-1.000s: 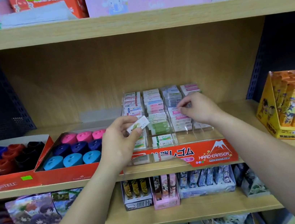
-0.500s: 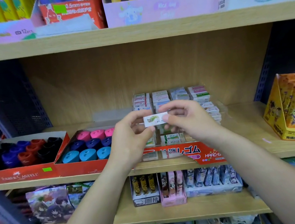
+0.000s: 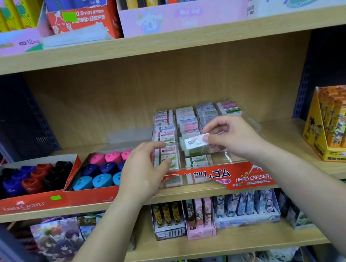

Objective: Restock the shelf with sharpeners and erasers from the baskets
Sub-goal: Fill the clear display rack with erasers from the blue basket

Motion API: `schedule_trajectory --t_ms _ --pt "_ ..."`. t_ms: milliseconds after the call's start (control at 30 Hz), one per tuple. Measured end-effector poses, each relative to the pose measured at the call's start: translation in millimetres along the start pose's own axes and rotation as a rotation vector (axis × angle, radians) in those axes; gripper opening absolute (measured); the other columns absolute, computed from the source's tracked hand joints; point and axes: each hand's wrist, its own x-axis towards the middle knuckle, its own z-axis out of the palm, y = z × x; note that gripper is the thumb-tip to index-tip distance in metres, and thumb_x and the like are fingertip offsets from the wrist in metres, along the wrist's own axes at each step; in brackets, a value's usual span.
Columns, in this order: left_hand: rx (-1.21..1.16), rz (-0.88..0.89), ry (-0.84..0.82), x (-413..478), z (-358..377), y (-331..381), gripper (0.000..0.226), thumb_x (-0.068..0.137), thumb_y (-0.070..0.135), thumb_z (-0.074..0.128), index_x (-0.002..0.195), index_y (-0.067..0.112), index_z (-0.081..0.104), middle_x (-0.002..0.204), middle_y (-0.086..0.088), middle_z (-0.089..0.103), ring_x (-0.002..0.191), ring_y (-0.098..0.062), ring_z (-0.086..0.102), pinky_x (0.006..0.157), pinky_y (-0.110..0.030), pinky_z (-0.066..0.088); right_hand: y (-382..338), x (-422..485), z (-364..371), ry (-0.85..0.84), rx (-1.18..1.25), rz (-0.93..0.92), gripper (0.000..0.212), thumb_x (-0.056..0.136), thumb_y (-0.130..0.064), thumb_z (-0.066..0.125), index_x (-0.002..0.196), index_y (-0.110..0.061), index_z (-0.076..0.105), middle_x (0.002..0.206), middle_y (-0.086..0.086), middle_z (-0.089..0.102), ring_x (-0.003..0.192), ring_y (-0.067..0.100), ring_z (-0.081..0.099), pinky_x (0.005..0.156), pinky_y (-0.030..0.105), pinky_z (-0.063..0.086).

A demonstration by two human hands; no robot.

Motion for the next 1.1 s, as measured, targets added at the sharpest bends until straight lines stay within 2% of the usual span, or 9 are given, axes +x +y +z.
schedule_trajectory --t_ms 67,200,333,400,533,667,767,900,1100 --pt "0.038 -0.001 -0.067 -2 5 -8 0.041 0.093 0.036 0.070 0.133 0.029 0.062 0.134 0.010 0.060 0.123 -0.010 0.053 0.100 -0.032 0.046 7 6 0 0.022 -0.083 -0.002 0.010 0.087 -0.009 0.077 0.092 -0.016 0.073 0.086 0.008 0.074 0.064 0.012 0.069 0.061 0.027 0.056" --pt "0.025 0.015 -0.084 -5 12 -17 0.037 0.095 0.040 0.066 0.129 0.027 0.065 0.133 0.011 0.059 0.124 -0.010 0.053 0.102 -0.032 0.046 18 17 3 0.111 -0.068 0.006 0.010 0.087 -0.010 0.077 0.088 -0.019 0.073 0.080 0.005 0.073 0.062 0.010 0.068 0.058 0.025 0.053" --pt "0.056 0.036 -0.081 -5 14 -20 0.038 0.096 0.043 0.063 0.131 0.028 0.064 0.134 0.014 0.057 0.125 -0.009 0.052 0.103 -0.032 0.045 25 29 -2 0.228 -0.065 -0.028 0.012 0.087 -0.013 0.076 0.088 -0.025 0.072 0.085 0.002 0.072 0.076 0.018 0.069 0.068 0.030 0.053" --pt "0.080 0.044 -0.087 -4 15 -22 0.039 0.095 0.045 0.063 0.131 0.029 0.064 0.135 0.013 0.058 0.126 -0.010 0.051 0.106 -0.035 0.044 27 35 -12 0.311 -0.045 -0.044 0.014 0.087 -0.013 0.076 0.087 -0.027 0.072 0.086 0.001 0.071 0.075 0.018 0.067 0.072 0.033 0.054" --pt "0.167 0.086 -0.062 5 13 -17 0.037 0.091 0.045 0.066 0.125 0.028 0.068 0.129 0.014 0.061 0.123 -0.012 0.050 0.102 -0.034 0.041 27 41 -47 0.455 -0.077 -0.031 0.010 0.090 -0.014 0.073 0.097 -0.021 0.074 0.092 0.000 0.071 0.079 0.015 0.067 0.067 0.031 0.055" --pt "0.149 0.140 -0.039 22 22 9 0.044 0.092 0.044 0.064 0.133 0.028 0.061 0.133 0.013 0.057 0.125 -0.010 0.050 0.102 -0.033 0.043 38 50 -77 0.541 -0.139 0.022 0.012 0.091 -0.016 0.073 0.102 -0.020 0.073 0.094 -0.001 0.072 0.082 0.013 0.066 0.063 0.023 0.047" --pt "0.227 0.168 -0.073 36 38 23 0.055 0.093 0.052 0.059 0.143 0.028 0.053 0.146 0.010 0.052 0.134 -0.013 0.047 0.111 -0.038 0.042 48 60 -88 0.517 -0.218 0.066 0.012 0.088 -0.017 0.075 0.100 -0.021 0.074 0.090 -0.005 0.071 0.087 0.014 0.068 0.070 0.024 0.047" --pt "0.399 0.121 -0.116 44 49 23 0.064 0.095 0.064 0.046 0.149 0.031 0.046 0.155 0.010 0.045 0.140 -0.015 0.044 0.113 -0.040 0.040 54 72 -88 0.441 -0.283 0.100 0.013 0.086 -0.019 0.077 0.098 -0.017 0.072 0.082 -0.004 0.070 0.075 0.008 0.065 0.059 0.019 0.041" --pt "0.467 0.127 -0.107 39 53 22 0.061 0.097 0.062 0.041 0.151 0.034 0.043 0.159 0.015 0.037 0.142 -0.012 0.041 0.110 -0.037 0.040 61 74 -83 0.396 -0.361 0.072 0.012 0.087 -0.022 0.077 0.096 -0.017 0.071 0.080 -0.008 0.068 0.072 0.002 0.062 0.058 0.019 0.042"
